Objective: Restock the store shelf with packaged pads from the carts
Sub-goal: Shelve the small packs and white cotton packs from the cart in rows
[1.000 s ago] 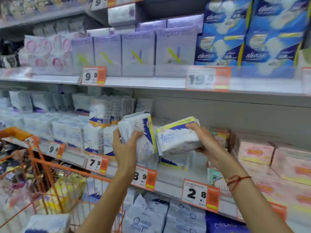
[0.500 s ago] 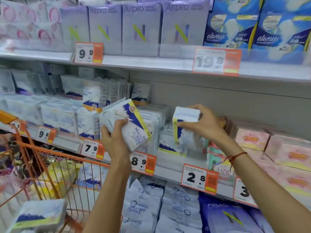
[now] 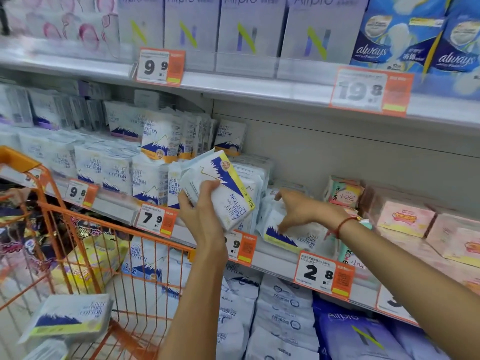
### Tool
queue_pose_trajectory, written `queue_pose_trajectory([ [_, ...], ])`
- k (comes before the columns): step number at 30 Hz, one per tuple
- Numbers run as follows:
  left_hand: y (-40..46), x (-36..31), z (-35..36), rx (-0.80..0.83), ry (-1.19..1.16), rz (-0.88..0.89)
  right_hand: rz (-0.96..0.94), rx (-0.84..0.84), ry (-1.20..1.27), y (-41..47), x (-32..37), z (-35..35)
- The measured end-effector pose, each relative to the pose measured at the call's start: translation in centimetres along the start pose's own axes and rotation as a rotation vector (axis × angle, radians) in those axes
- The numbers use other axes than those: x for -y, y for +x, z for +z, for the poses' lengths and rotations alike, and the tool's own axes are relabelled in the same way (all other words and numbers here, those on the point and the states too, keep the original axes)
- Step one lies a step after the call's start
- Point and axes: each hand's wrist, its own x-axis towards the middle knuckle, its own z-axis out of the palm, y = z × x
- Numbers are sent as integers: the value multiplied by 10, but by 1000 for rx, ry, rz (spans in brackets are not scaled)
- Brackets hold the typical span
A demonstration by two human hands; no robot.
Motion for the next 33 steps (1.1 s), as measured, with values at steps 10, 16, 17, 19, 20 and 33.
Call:
queue_pose_trajectory([
  [10,7,-4,-4,48,-102,-157,-69,-122,138,1,-14,17],
  [16,7,-2,-5,105,-72,-187,-82,-134,202,3,-17,27],
  [17,6,-1,-5,123,-60,-184,-88,-124,200,3,-19,27],
  [19,4,0,-4,151,-49,-192,-109,-55,168,1,-21,27],
  [20,2,0,-3,158,-34,-203,-121,-20,144,-1,-22,27],
  [33,-27,3,35,793,1348,473,-375,39,252,-89,-41,-44],
])
